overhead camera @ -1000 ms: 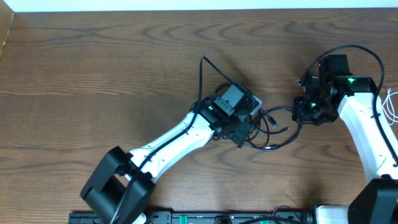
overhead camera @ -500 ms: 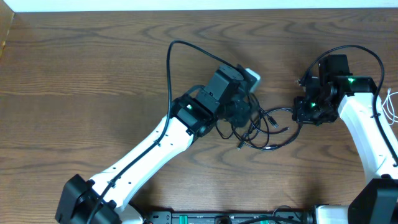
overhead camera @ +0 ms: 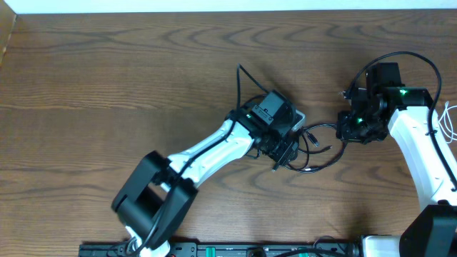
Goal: Untangle cables
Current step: 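Bring the right gripper to the left gripper and grasp black cables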
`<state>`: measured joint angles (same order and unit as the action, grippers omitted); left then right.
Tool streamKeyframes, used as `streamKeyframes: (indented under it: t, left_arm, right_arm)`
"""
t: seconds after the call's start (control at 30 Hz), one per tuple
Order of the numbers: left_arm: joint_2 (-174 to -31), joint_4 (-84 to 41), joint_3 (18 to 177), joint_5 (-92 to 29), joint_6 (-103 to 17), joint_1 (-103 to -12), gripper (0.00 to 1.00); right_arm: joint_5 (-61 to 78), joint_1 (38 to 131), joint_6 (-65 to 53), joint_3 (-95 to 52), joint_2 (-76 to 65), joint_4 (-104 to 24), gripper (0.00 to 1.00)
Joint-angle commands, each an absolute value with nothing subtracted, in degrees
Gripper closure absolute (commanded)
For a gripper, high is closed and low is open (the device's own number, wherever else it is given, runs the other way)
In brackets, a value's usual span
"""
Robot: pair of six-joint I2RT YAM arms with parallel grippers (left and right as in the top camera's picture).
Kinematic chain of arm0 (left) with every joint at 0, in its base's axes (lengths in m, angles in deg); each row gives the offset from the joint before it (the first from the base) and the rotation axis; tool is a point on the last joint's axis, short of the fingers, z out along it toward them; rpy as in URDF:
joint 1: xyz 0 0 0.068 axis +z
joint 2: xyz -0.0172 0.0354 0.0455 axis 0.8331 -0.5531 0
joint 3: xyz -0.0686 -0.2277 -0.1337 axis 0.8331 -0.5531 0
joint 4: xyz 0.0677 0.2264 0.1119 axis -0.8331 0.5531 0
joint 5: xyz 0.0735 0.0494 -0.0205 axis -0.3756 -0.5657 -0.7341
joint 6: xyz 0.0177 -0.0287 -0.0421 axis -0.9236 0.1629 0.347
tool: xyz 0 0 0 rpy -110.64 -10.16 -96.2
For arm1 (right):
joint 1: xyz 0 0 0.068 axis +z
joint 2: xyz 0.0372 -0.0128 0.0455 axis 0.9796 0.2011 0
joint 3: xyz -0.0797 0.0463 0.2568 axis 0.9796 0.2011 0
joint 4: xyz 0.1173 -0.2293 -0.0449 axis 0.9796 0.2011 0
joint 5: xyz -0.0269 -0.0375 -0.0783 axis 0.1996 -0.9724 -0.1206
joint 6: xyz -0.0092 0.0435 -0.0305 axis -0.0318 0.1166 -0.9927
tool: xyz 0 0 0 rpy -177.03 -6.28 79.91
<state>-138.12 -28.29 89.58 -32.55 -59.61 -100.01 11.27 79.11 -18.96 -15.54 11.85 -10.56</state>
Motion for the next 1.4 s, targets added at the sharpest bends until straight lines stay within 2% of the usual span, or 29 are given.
streamKeyframes:
  t: [0.0,0.1,0.23,0.47,0.5,0.53,0.7,0.83,0.93,1.17,1.37]
  left_arm:
    - [-139.83,-27.98,89.97,-31.87,-60.44,-99.88,0.37]
    - [-140.96,-27.74,89.97,-31.87,-60.42,-99.90,0.37]
    - [-141.53,-25.97,89.97,-31.87,-60.44,-99.90,0.46]
    - [-141.20,-25.62,89.97,-31.87,-60.42,-99.84,0.80]
    - [-140.74,-25.62,89.99,-31.85,-60.42,-99.82,0.90]
    - [-140.20,-25.64,89.99,-31.87,-60.44,-99.71,0.92]
    - [-134.17,-25.64,90.63,-31.80,-60.42,-99.07,0.93]
    - [-127.11,-25.60,90.65,-31.85,-61.54,-98.96,0.93]
    - [-123.85,-25.60,90.63,-33.05,-61.93,-98.85,0.92]
    - [-123.81,-24.51,90.56,-33.14,-62.28,-98.85,0.93]
    - [-123.56,-23.85,90.58,-38.21,-64.86,-98.50,0.93]
  right_arm:
    - [11.10,79.53,-18.35,-15.14,11.96,-10.50,0.83]
    - [11.10,79.53,-18.35,-15.14,11.96,-10.50,0.83]
    - [11.08,79.53,-18.35,-15.14,11.96,-10.54,0.83]
    - [11.10,79.53,-18.35,-15.14,11.96,-10.54,0.83]
    - [11.10,79.53,-18.35,-15.14,11.96,-10.56,0.82]
    - [11.14,79.53,-18.35,-15.14,11.96,-10.59,0.82]
    - [18.57,79.59,-18.41,-15.14,11.96,-12.44,0.69]
    - [27.75,79.94,-19.51,-15.14,11.96,-15.35,0.66]
    - [28.06,81.01,-19.38,-15.14,11.96,-16.33,0.64]
    - [28.08,85.34,-10.52,-15.12,11.96,-18.04,0.61]
    - [28.06,90.96,-22.98,-15.10,11.96,-15.72,0.59]
